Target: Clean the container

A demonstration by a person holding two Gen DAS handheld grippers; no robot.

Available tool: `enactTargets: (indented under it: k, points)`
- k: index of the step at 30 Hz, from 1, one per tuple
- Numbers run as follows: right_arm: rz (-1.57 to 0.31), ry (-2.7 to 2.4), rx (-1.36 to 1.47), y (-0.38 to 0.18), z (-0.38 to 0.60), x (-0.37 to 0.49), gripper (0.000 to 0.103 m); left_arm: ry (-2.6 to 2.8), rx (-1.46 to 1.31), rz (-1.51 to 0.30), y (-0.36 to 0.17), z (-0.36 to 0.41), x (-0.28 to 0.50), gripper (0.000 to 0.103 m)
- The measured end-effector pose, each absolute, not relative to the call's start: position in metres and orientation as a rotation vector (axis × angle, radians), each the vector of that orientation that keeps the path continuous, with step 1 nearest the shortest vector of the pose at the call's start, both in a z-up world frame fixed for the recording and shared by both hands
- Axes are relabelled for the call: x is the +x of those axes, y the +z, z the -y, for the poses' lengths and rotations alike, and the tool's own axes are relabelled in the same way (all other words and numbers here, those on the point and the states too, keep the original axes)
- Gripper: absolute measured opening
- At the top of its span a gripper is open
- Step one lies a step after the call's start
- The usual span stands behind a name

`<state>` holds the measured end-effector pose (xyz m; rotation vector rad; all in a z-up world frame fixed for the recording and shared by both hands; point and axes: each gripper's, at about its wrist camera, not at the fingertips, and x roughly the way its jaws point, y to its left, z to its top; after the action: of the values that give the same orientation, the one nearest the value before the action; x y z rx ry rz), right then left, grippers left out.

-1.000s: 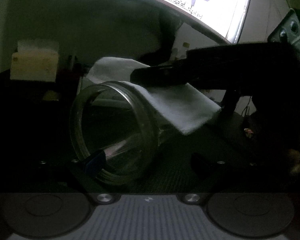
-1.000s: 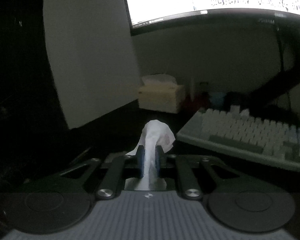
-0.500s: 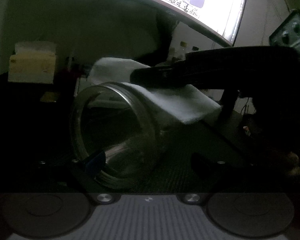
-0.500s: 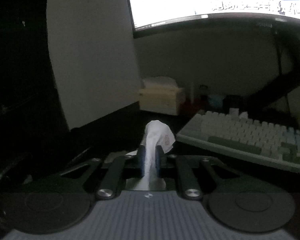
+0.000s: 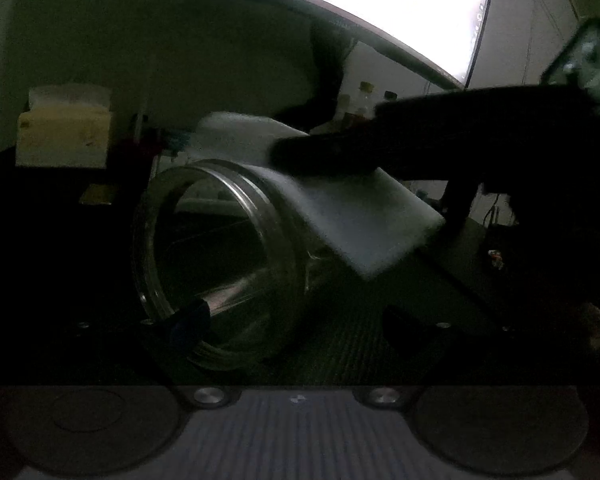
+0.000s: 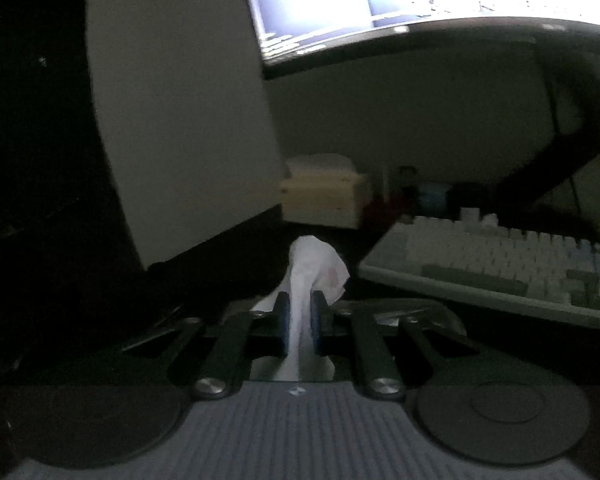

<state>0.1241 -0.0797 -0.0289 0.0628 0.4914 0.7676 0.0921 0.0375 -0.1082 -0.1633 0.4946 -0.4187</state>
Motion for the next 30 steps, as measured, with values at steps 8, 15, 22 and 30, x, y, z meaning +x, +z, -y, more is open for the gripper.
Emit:
enactTargets:
  k: [8,15,22,30]
  points:
    - [-0.553,0.506,0.083,-0.037,0.106,0.164,0.014,-0.397,-0.173,-0.496,-0.106,-0.043,0.092,0.099]
    - [-0.527,0.74,0.097,-0.035,0.09,0.139,0.013,-0.381,-0.162,-0.489,-0.106,-0.041,0.091,0.096]
    - [-0.552,0.637,0.186,-0.043,0.117,0.154,0.008,-0.261,-0.082,-0.391,-0.108,-0.03,0.079,0.045]
    - [-0.487,0.639,0.208,-0.028,0.15,0.129,0.008,-0.373,-0.003,-0.255,-0.109,-0.018,0.058,0.005]
